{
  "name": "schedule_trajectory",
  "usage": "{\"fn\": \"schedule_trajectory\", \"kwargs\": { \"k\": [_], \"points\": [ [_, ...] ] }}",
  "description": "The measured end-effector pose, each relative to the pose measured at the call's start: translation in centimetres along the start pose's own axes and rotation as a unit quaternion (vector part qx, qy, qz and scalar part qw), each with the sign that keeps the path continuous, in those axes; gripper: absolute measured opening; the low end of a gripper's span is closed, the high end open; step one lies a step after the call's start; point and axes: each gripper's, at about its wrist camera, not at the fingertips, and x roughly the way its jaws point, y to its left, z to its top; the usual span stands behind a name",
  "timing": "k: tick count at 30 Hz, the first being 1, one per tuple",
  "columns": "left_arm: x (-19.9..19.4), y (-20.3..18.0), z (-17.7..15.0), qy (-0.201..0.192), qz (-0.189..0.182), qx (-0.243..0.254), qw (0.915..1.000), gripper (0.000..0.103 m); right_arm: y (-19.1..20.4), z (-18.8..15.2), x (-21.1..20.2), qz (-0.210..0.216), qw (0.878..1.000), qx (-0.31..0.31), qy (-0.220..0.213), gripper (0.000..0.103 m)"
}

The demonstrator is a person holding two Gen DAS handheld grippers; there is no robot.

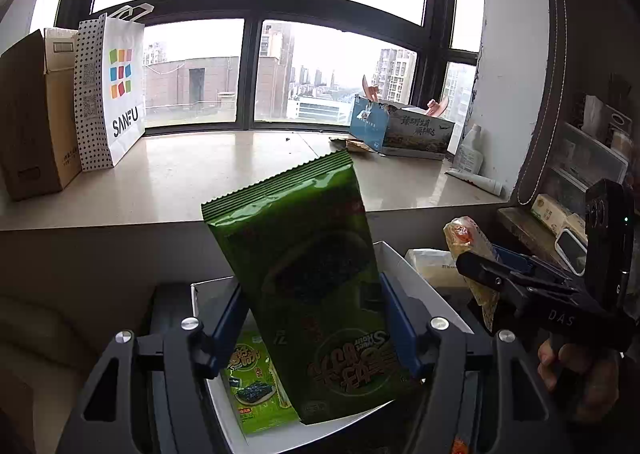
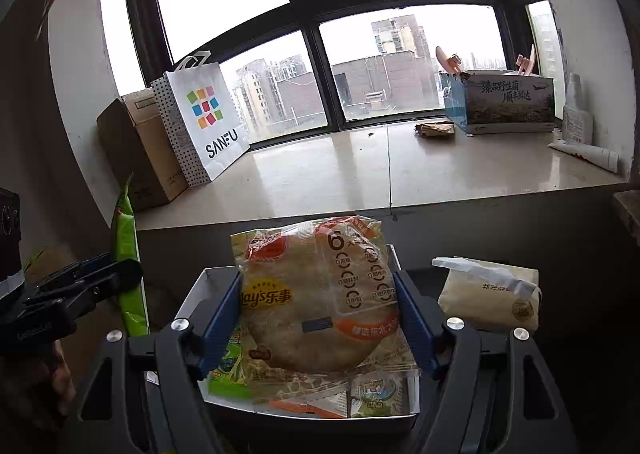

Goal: Organize snacks
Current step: 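Drop the bread bag and seaweed pack into the white box, opening both grippers, then withdraw both tools from the box toward the remaining snacks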

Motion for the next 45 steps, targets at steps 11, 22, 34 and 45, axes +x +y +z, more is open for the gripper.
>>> {"fn": "schedule_trajectory", "kwargs": {
  "k": [11,22,34,45],
  "points": [
    [6.2,2.5,-2.1,0.071,0.036,-0.014,0.9967,0.103,-0.4,0.2,6.9,-0.019,0.998,-0.007,0.055,0.103],
    [4.3,2.5,-4.1,0.061,0.038,-0.012,0.9974,0.103,-0.7,-0.7,4.2,-0.02,0.999,-0.001,0.045,0.103],
    [-6.7,-2.2,-6.3,-0.013,-0.02,0.036,0.9991,0.103,2.9,-4.1,-6.1,0.046,0.998,-0.049,-0.018,0.103],
    [-16.8,-4.5,-14.1,-0.048,-0.083,0.005,0.9954,0.103,2.9,-12.2,-15.3,0.051,0.996,-0.074,-0.022,0.103]
  ]
}}
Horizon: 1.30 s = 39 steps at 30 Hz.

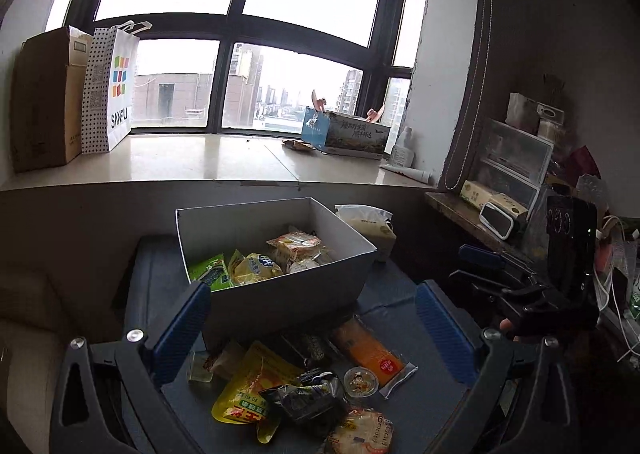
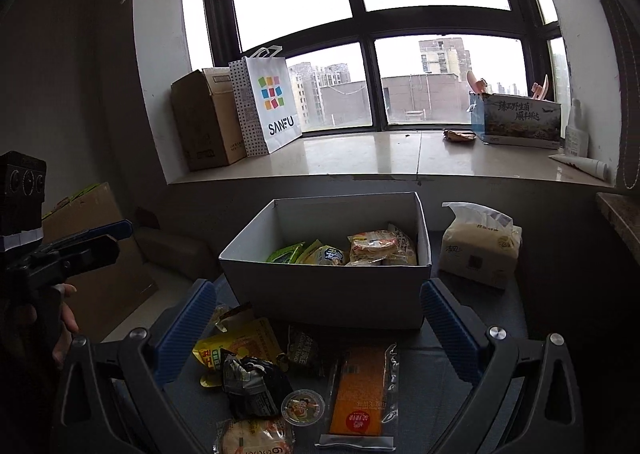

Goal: Organize snacks
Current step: 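Withdraw both tools from the box toward the remaining snacks, then grasp the dark seaweed snack bag with the right gripper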

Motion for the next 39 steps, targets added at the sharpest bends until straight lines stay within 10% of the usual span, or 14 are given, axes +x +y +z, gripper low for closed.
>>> {"fn": "schedule_trajectory", "kwargs": {
  "k": [18,24,39],
  "points": [
    [-1.2,-1.8,-4.8,0.025,-0.014,-0.017,0.9995,0.103,-2.4,-7.5,-3.2,-0.026,0.996,0.082,0.034,0.103],
    [-1.1,-1.1,-5.5,0.034,-0.006,-0.028,0.999,0.103,-1.3,-8.1,-3.4,-0.03,0.999,0.035,-0.015,0.103],
    [-1.1,0.8,-6.8,0.046,0.017,-0.039,0.9981,0.103,1.5,-8.2,4.9,0.002,0.993,-0.037,0.112,0.103]
  ]
}}
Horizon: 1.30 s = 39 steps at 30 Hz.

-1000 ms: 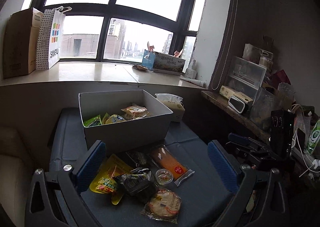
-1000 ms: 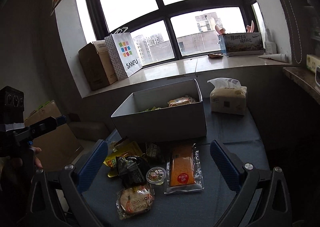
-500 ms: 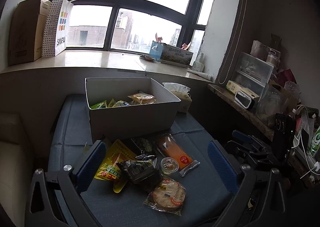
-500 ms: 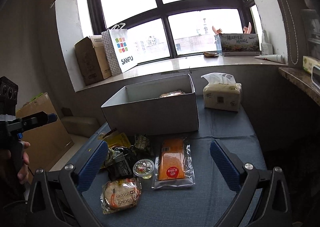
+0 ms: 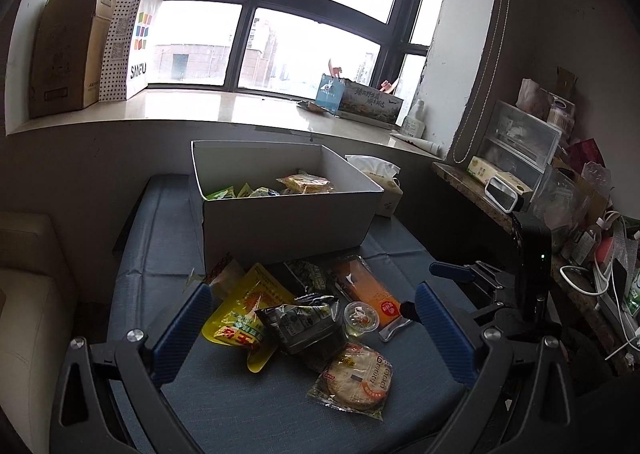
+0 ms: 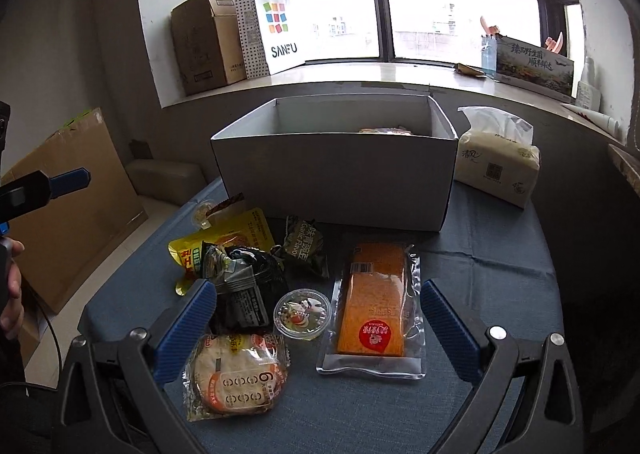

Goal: Organize snacks
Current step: 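Grasp the dark seaweed snack bag with the right gripper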

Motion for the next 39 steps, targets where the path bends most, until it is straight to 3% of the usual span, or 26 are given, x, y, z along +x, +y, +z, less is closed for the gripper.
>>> {"fn": "schedule_trajectory", "kwargs": {
  "k": [3,11,13,14,18,25,31,37,39],
  "points": [
    [-0.2,0.6,-0.2,0.001,0.007,-0.006,1.0,0.103,2.0,0.6,2.1,0.039,0.998,-0.039,0.015,0.103],
    [-0.9,2.3,-0.9,0.005,0.022,-0.014,0.9996,0.103,6.5,1.2,9.7,0.071,0.986,-0.115,0.095,0.102],
    [-0.8,2.8,-1.2,0.012,0.029,-0.018,0.9994,0.103,6.5,0.9,11.2,0.063,0.985,-0.104,0.122,0.066],
    [-0.8,3.1,-1.4,0.015,0.031,-0.021,0.9992,0.103,6.3,0.9,11.4,0.072,0.986,-0.091,0.123,0.065],
    [-0.2,4.0,-1.9,0.025,0.033,-0.027,0.9988,0.103,5.8,1.1,9.9,0.083,0.988,-0.078,0.104,0.052],
    [2.7,3.5,-2.7,0.069,0.028,0.015,0.9971,0.103,2.3,3.4,4.6,0.092,0.995,-0.018,0.016,0.05],
    [8.8,4.5,-3.2,0.148,0.038,0.057,0.9867,0.103,-1.2,3.6,-1.2,0.078,0.995,0.045,-0.05,0.05],
    [13.8,5.3,-4.0,0.206,0.041,0.108,0.9717,0.103,-3.0,1.6,-4.6,0.062,0.993,0.074,-0.063,0.05],
    [15.1,5.9,-4.1,0.226,0.033,0.091,0.9693,0.103,-3.6,0.8,-5.1,0.059,0.993,0.086,-0.062,0.05]
  ]
}}
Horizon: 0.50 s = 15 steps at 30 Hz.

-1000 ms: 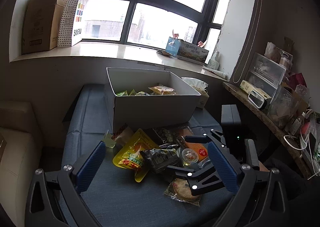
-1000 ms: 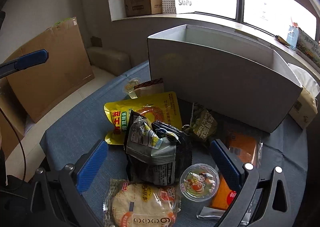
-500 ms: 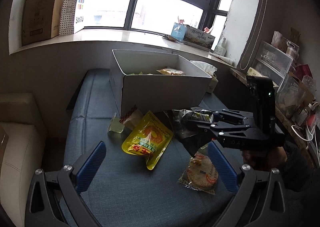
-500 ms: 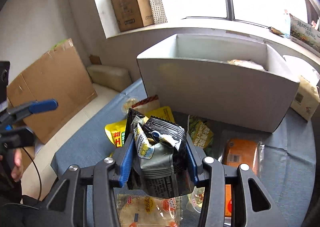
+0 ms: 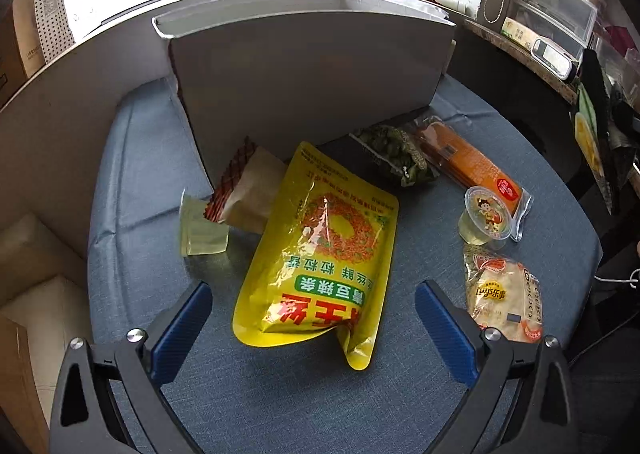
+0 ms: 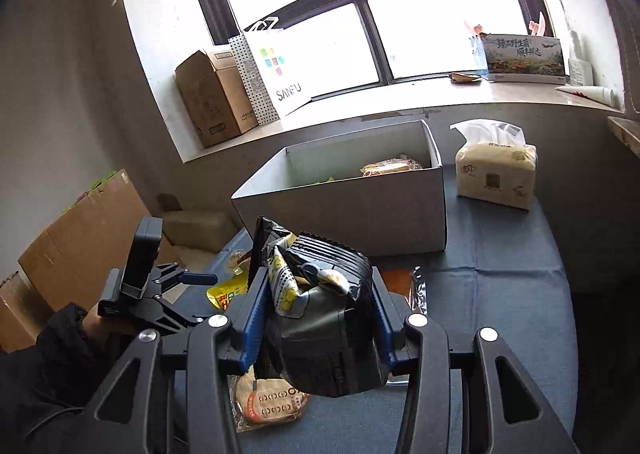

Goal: Organize snacks
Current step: 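Grasp the dark seaweed snack bag with the right gripper, then lift the yellow chip bag with the left gripper while the right carries the seaweed bag, both into the box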

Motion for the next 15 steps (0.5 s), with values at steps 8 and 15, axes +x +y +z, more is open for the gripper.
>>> {"fn": "schedule_trajectory", "kwargs": {
  "k": [8,15],
  "points": [
    [0.0,-1.0,-0.4,-0.008,-0.03,-0.002,0.9995,0.034,-0.9,-1.8,0.3,-0.009,1.0,0.013,0.02,0.05],
    [-5.4,-2.3,-1.1,-0.091,-0.04,-0.029,0.9947,0.033,-0.2,-2.0,0.7,-0.005,1.0,-0.001,0.021,0.05]
  ]
}}
